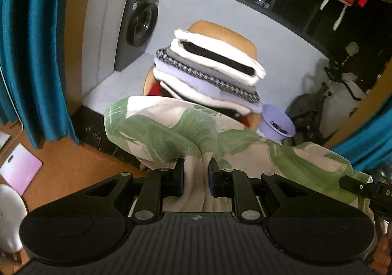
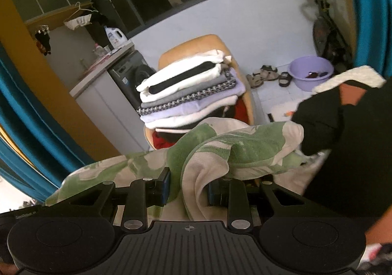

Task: Fold clothes
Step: 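Carry the held shirt with both grippers toward the wooden chair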

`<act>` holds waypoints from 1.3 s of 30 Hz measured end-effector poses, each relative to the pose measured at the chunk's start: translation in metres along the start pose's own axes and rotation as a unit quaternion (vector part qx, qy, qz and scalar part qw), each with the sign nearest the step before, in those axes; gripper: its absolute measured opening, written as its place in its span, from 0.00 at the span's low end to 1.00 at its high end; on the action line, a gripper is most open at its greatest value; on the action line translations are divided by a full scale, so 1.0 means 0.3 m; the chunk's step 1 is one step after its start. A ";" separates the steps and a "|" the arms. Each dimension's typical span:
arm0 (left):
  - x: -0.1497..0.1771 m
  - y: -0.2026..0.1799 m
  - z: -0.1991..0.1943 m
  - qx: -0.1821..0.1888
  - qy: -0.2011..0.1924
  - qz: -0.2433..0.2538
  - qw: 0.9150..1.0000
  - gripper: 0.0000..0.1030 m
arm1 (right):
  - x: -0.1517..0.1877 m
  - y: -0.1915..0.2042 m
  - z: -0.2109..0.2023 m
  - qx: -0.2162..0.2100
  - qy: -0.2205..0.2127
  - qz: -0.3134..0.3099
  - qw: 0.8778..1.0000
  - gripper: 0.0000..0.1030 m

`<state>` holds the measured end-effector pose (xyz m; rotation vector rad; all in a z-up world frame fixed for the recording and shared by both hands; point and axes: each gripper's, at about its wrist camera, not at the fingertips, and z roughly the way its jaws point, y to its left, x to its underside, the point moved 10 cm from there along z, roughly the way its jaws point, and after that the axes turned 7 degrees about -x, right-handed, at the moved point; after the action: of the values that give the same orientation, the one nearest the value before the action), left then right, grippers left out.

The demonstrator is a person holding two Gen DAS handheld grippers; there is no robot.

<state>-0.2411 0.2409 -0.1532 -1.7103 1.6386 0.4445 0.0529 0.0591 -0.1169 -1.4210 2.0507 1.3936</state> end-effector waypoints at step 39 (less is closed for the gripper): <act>-1.701 -0.355 1.186 0.089 -0.105 0.089 0.986 0.18 | -1.749 -0.064 1.571 -0.022 -0.133 0.038 0.990 0.25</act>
<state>-0.1265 0.8474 -0.0214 -1.3446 1.6305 0.5270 0.1889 0.7425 -0.0054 -1.1125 1.9297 1.5740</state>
